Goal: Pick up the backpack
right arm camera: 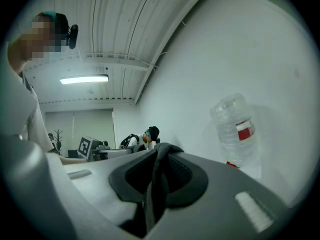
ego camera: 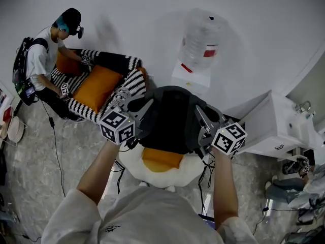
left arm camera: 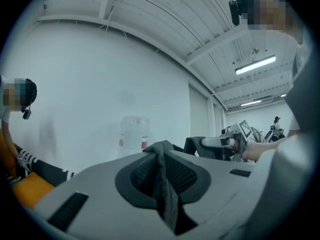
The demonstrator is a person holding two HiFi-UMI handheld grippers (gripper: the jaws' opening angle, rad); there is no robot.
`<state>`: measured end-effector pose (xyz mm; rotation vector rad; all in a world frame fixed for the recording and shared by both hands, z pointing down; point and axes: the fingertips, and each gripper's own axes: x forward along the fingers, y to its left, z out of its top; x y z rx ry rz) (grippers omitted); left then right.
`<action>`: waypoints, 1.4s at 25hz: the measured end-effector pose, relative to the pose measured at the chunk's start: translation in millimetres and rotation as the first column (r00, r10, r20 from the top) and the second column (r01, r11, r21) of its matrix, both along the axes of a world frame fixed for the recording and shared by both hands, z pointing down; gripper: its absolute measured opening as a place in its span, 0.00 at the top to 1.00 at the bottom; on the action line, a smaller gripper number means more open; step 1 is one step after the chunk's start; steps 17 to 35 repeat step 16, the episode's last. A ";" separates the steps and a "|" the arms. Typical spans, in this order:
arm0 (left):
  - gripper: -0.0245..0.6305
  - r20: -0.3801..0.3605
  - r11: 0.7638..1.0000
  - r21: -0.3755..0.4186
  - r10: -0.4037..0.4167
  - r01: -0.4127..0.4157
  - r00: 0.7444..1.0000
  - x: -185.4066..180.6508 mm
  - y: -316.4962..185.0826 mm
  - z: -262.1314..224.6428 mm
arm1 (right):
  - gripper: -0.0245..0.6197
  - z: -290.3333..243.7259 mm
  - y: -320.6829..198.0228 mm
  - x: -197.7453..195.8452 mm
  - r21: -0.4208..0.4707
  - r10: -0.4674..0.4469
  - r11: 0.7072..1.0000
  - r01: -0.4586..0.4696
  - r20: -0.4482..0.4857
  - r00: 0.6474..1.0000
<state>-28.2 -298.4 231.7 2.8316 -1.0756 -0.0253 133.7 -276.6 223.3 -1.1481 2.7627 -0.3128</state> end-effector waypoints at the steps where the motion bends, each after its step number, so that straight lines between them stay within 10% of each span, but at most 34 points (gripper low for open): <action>1: 0.91 -0.001 1.000 0.000 0.000 0.000 1.000 0.1 0.1 0.0 | 0.89 0.1 0.1 0.0 -0.001 0.000 1.000 0.000 0.000 1.000; 35: 0.91 0.004 1.000 -0.019 0.001 -0.001 1.000 2.3 3.1 12.0 | 0.89 11.9 3.3 2.1 -0.018 0.006 1.000 -0.006 -0.007 1.000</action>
